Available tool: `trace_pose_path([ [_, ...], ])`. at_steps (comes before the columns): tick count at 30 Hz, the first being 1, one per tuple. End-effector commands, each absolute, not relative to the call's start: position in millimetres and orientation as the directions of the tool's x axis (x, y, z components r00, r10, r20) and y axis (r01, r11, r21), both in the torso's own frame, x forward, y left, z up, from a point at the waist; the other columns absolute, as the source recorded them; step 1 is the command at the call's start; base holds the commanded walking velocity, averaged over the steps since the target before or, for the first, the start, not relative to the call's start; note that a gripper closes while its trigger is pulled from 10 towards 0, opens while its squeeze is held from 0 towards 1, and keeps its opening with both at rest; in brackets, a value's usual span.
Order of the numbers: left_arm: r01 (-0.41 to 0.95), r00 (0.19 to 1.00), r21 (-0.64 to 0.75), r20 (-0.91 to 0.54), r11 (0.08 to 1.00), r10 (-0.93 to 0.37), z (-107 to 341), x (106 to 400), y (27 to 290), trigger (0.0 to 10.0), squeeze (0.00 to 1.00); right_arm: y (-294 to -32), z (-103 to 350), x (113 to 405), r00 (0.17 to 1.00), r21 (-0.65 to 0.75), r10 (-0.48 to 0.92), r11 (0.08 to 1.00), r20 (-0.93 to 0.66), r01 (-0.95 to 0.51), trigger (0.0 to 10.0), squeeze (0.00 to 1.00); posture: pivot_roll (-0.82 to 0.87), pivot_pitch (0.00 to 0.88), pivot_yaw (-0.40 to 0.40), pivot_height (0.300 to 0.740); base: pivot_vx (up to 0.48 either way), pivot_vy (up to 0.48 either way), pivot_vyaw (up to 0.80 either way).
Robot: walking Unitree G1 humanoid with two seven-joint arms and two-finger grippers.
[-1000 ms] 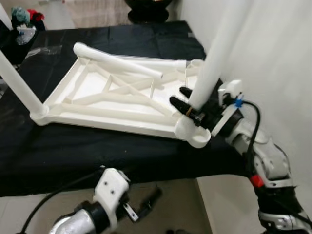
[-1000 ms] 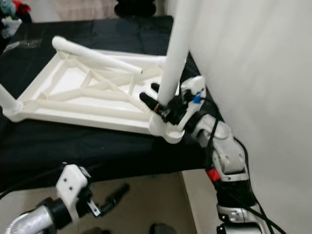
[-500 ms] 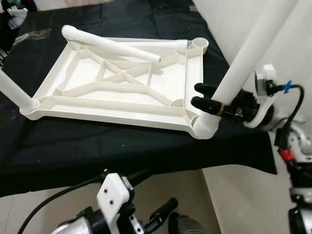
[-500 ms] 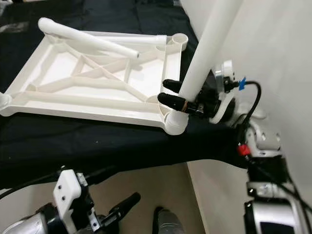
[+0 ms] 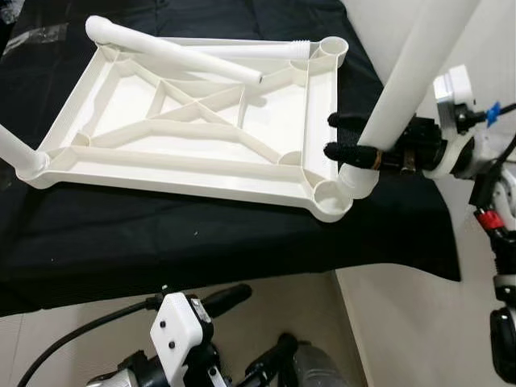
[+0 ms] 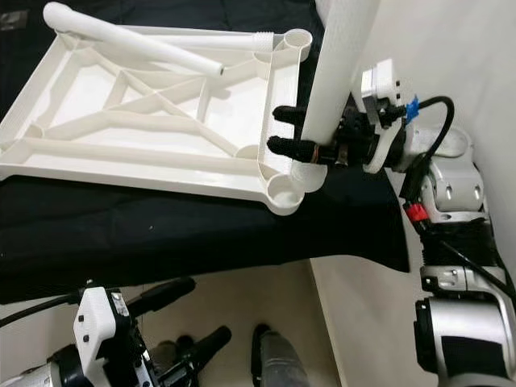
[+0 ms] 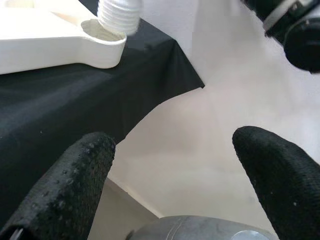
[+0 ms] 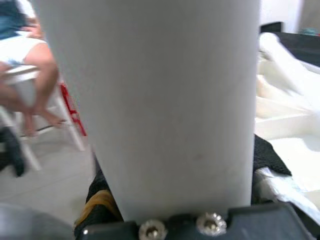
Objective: Building children table
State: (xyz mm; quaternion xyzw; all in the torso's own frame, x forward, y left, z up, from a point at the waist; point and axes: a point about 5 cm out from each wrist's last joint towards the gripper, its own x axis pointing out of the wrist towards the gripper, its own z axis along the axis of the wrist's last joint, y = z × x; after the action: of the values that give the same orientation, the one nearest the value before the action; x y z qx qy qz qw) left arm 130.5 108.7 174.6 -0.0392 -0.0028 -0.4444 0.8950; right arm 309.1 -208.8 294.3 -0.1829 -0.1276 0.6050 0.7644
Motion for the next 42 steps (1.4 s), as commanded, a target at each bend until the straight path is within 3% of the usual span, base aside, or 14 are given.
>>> trace_pose_path([
  [1,0.799,0.597,-0.088,0.006,0.594,-0.802,171,126,110,10.0,0.0,-209,284,305,0.2,-0.398,0.977,0.156,-0.071,-0.904,10.0,0.0,-0.01,0.337,0.01,0.74,0.0,0.0,0.0],
  [9,0.799,0.596,-0.097,0.008,0.593,-0.803,171,127,111,10.0,0.0,-206,280,301,0.168,-0.372,0.984,0.135,-0.056,-0.918,10.0,0.0,-0.01,0.339,0.011,0.74,0.0,0.0,0.0],
  [10,0.799,0.597,-0.099,0.01,0.593,-0.802,172,127,110,10.0,0.0,-196,277,307,0.206,-0.393,0.978,0.179,-0.027,-0.902,10.0,0.0,-0.01,0.344,0.012,0.74,0.0,0.0,0.0],
  [18,0.798,0.598,-0.1,0.011,0.594,-0.802,173,127,110,10.0,0.0,-184,273,318,0.286,-0.416,0.958,0.259,-0.004,-0.872,10.0,0.0,-0.01,0.35,0.009,0.74,0.0,0.0,0.0],
  [35,0.801,0.595,-0.104,0.015,0.59,-0.804,175,126,109,10.0,0.0,-173,260,310,0.145,-0.339,0.981,0.095,-0.127,-0.936,10.0,0.0,-0.02,0.362,-0.014,0.74,0.0,0.0,0.0],
  [40,0.801,0.594,-0.105,0.017,0.589,-0.804,175,126,108,10.0,0.0,-168,260,315,0.16,-0.308,0.981,0.12,-0.109,-0.944,10.0,0.0,-0.03,0.364,-0.023,0.74,0.0,0.0,0.0],
  [42,0.801,0.594,-0.105,0.019,0.589,-0.805,176,126,107,10.0,0.0,-163,264,323,0.217,-0.272,0.975,0.194,-0.058,-0.943,10.0,0.0,-0.04,0.365,-0.03,0.74,0.0,0.0,0.0],
])
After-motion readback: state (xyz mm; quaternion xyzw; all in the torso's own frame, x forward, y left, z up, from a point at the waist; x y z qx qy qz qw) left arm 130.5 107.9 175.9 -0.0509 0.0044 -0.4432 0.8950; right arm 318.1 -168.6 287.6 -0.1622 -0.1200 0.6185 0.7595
